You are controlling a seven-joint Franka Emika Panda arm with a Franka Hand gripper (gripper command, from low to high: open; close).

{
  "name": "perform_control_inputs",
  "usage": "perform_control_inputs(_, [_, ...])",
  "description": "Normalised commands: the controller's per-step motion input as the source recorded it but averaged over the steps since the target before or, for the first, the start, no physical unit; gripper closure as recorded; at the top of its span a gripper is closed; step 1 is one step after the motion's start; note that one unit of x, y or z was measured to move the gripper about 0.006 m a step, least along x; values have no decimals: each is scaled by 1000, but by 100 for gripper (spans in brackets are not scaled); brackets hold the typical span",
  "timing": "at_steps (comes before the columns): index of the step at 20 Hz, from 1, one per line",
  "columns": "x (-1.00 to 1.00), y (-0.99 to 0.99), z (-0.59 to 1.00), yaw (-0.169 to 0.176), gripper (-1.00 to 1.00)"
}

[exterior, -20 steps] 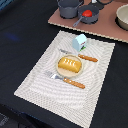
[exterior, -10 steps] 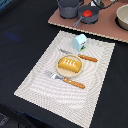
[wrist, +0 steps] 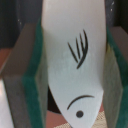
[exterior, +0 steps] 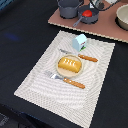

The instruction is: Interact with the objects in diverse but meaningful ways.

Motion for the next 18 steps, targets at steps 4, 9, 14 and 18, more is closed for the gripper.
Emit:
perform_control_inputs(4, [-627,-206,-174,-30,100])
perform_control_inputs(9, [-547,-119,-5,-32,100])
perform_control_inputs(14, [-534,-40,63,-30,-100])
perform_control_inputs(18, [-431,0,319,-60,-100])
